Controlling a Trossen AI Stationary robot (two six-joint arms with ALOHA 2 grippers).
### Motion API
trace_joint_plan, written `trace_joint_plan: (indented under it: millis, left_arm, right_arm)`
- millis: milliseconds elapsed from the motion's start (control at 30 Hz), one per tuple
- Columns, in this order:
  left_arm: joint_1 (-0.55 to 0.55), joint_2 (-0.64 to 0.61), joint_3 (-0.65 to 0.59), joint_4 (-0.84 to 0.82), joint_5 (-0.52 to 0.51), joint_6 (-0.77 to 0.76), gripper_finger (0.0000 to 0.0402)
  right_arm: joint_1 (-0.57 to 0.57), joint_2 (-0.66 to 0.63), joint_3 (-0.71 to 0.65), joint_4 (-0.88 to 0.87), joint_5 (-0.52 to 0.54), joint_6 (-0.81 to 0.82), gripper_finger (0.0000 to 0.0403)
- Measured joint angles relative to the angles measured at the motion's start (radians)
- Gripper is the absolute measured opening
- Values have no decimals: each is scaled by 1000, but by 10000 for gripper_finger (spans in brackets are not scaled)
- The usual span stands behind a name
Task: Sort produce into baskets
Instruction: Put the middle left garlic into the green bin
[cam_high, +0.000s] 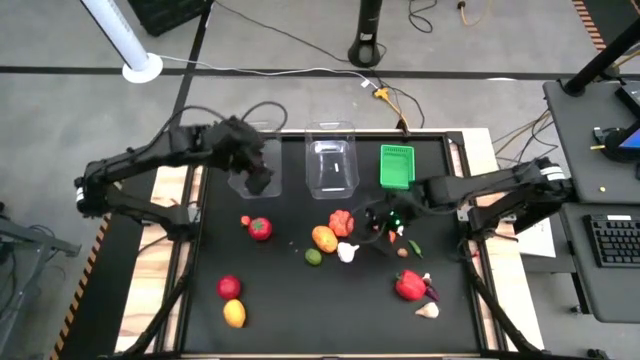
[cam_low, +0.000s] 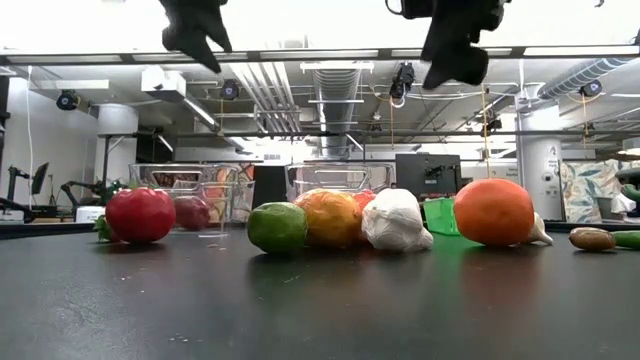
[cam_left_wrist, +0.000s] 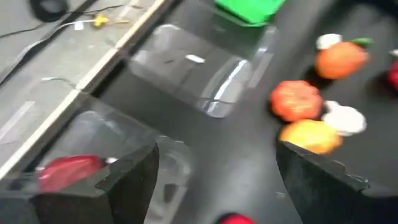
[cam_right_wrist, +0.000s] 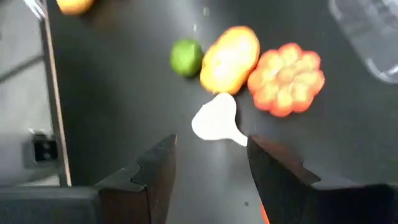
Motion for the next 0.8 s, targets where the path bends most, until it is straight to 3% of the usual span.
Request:
trace_joint_plan:
  millis: [233,467,800]
  left_arm:
    - [-224,-28,-1,-1,-165,-167,302]
    - [-407,-28,-12,-3,-350,-197,302]
    - [-467,-76,-169,-28,-397,-304,302]
  right_arm:
    - [3,105,0,7,-44,220,199]
    - [14,230,42,31,-36,389,238]
    - [19,404,152,-2,-38,485,252]
